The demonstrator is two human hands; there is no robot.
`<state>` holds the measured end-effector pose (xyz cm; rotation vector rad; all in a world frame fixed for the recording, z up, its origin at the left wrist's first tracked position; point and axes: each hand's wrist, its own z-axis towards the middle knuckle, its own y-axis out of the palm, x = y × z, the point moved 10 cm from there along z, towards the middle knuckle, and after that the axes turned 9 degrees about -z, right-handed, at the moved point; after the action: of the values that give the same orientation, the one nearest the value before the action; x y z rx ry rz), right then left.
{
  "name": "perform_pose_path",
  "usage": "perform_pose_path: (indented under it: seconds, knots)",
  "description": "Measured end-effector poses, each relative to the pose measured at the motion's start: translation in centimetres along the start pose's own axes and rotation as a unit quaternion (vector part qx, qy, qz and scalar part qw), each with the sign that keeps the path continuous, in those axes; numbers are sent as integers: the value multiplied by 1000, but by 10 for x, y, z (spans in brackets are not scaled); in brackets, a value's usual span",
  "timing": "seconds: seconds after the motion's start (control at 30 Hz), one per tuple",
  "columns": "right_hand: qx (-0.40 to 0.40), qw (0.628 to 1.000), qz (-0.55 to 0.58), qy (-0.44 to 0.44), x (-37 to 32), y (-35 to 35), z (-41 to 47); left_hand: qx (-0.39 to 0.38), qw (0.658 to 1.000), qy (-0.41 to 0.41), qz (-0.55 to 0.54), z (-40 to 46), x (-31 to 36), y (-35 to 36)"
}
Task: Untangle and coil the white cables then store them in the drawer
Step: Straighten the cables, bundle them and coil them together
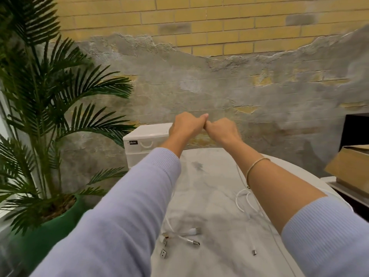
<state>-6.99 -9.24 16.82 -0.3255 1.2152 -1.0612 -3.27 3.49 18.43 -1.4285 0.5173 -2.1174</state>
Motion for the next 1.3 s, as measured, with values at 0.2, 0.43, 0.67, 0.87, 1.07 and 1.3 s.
perform_pose_path:
  seconds: [0.2, 0.43, 0.67, 0.87, 1.07, 1.3]
  knots:
    - [-128, 976, 174, -14, 16, 28, -18, 61, 993, -73, -73, -1, -31, -32]
    - [-15, 994, -108, 9, 91, 17, -4, 86, 985, -83, -128, -4, -34, -48]
    - [-19, 980, -176, 92, 146, 28, -12, 129, 987, -80, -54, -5, -31, -62]
    - [-42, 958, -247, 136, 214, 17, -14, 179, 979, -87, -37, -2, -49, -102]
    - [8, 964, -199, 173, 223, -2, -10, 177, 979, -86, -51, -2, -48, -92]
    - [31, 992, -56, 111, 168, -29, 28, 211, 967, -70, -124, 2, -37, -102]
